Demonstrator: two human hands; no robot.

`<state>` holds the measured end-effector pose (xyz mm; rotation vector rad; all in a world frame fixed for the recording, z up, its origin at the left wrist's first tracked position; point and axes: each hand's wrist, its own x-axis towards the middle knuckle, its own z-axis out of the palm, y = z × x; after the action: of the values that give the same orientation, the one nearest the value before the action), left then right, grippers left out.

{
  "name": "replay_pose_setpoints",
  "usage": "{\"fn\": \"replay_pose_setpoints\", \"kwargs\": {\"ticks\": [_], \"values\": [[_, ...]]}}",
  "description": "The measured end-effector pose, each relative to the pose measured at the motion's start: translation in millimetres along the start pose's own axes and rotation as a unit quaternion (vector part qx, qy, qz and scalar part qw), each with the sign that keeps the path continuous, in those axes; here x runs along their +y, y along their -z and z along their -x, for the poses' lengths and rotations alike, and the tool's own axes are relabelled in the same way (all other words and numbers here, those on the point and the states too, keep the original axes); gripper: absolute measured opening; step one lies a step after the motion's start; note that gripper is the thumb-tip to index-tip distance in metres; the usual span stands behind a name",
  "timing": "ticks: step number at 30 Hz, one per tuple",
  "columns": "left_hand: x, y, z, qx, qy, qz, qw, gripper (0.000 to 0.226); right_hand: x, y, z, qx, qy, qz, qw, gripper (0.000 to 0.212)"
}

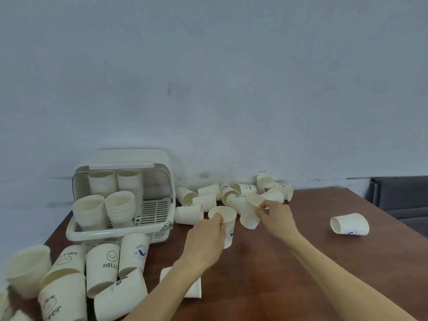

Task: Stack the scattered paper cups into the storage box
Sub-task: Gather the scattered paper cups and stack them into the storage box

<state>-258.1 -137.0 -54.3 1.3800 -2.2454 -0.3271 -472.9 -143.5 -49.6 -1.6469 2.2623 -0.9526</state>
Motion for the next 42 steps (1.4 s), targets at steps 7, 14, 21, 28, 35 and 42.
{"fn": "replay_pose_setpoints", "kwargs": {"ticks": [7,14,21,28,35,42], "values": [[-9.3,43.0,32.0,0.075,0.024,0.047,0.996,0.019,-48.9,-5.3,23.0,-0.003,0.070,-0.006,0.998,0.012],[-22.4,73.7,73.0,0.157,0.061,0.090,0.982,0.018,-95.5,-16.6,50.1,0.001,0.140,-0.002,0.990,0.014],[-45.7,93.1,104.0,0.211,0.100,0.103,0.967,0.016,-136.1,-35.3,74.2,-0.013,0.191,0.001,0.981,0.007],[-62.6,116.7,116.4,0.268,0.126,0.099,0.950,0.016,-177.6,-51.8,96.6,-0.017,0.220,-0.039,0.975,0.009],[-78.8,136.1,127.2,0.291,0.164,0.094,0.938,0.018,-227.0,-80.4,92.5,-0.004,0.254,-0.073,0.964,0.011],[-97.5,149.6,130.4,0.277,0.213,0.075,0.934,0.023,-282.2,-130.4,48.2,0.018,0.289,-0.011,0.957,0.022]]}}
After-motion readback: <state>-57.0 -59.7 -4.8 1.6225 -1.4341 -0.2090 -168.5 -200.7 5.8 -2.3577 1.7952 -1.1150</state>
